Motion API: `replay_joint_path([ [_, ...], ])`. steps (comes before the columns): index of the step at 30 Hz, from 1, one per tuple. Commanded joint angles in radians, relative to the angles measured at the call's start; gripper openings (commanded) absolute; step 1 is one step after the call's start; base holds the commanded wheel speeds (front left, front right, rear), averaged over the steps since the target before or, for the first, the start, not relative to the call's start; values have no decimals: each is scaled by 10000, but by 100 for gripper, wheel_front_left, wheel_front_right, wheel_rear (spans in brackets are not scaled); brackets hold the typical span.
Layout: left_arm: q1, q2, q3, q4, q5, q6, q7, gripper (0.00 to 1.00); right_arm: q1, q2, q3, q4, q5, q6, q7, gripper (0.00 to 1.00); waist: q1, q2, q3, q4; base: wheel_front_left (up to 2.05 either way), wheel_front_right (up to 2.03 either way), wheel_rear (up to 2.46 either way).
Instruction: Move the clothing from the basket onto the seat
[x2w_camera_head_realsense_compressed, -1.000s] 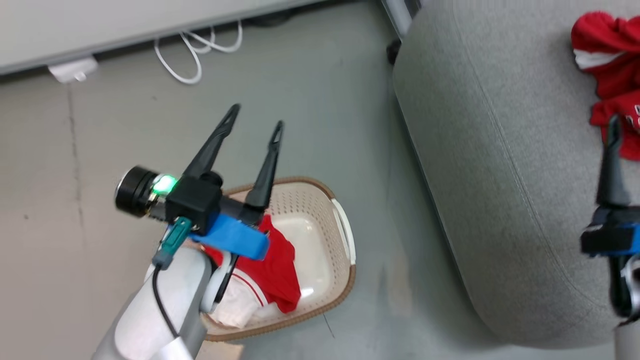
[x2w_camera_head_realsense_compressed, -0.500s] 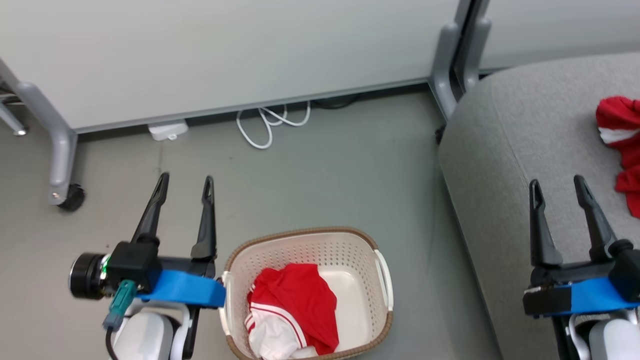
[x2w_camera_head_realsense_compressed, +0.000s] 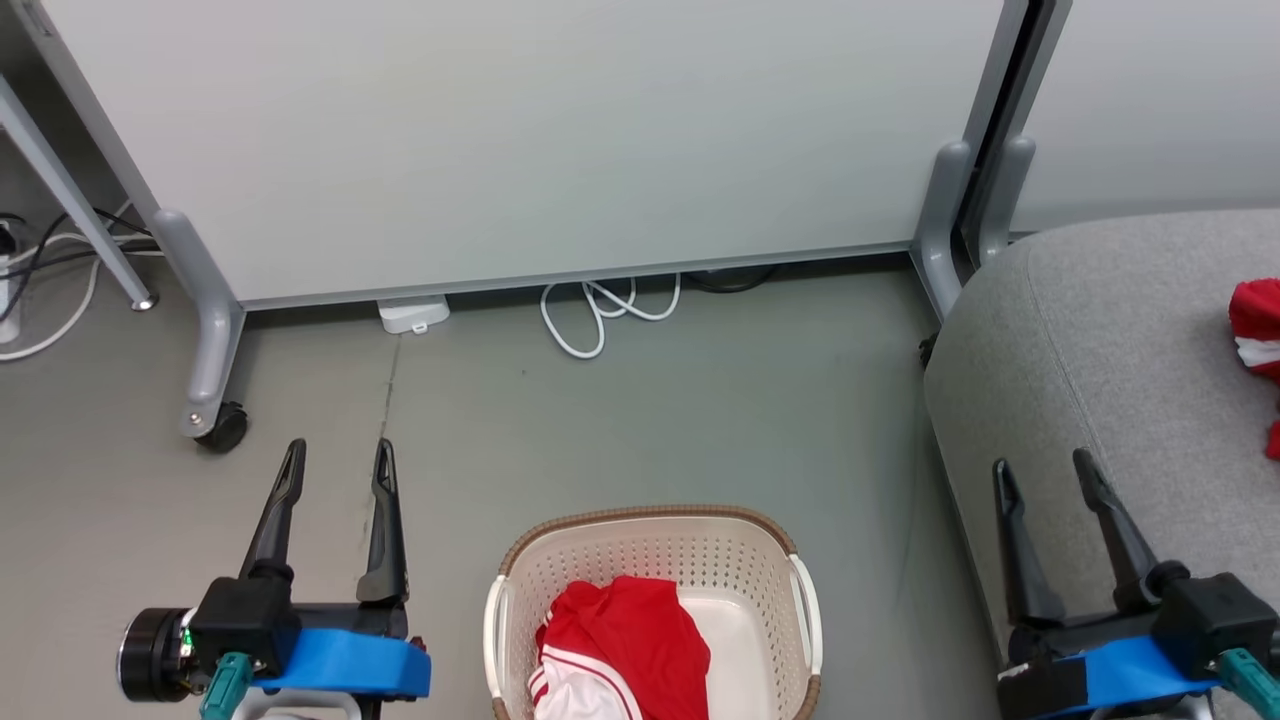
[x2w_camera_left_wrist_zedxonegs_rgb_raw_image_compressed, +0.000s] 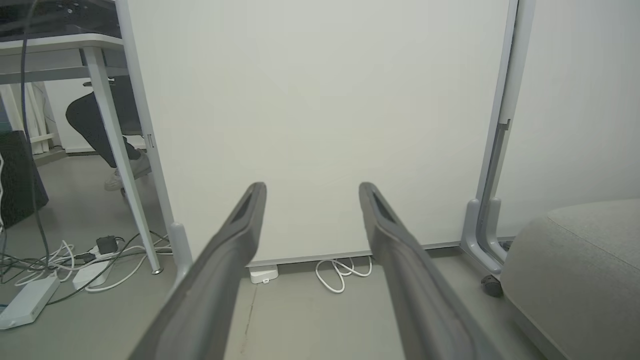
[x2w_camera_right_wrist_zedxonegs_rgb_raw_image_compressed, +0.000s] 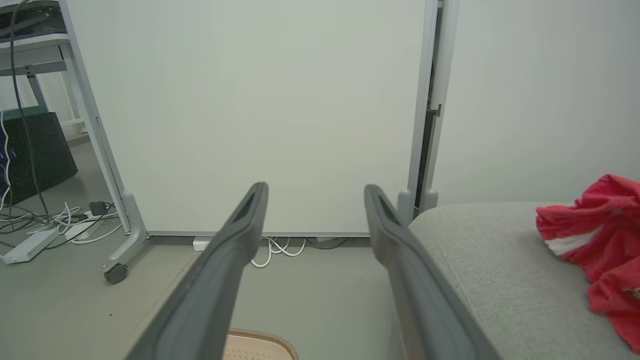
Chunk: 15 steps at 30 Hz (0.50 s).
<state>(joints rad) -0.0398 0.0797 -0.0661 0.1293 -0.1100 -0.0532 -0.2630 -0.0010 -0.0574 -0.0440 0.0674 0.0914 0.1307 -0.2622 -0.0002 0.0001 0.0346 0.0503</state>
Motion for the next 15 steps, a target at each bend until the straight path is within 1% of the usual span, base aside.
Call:
replay_joint_path([
  [1, 124, -53, 101, -43, 62, -65, -26, 100, 169, 39, 44, 67, 42, 1, -42, 100, 2, -1, -90, 52, 0, 0, 0],
  [15, 414, -245, 543, 80, 331, -317, -26, 100, 241, 78, 431, 494, 286, 1, -40, 100, 2, -1, -320, 55, 0, 0, 0],
])
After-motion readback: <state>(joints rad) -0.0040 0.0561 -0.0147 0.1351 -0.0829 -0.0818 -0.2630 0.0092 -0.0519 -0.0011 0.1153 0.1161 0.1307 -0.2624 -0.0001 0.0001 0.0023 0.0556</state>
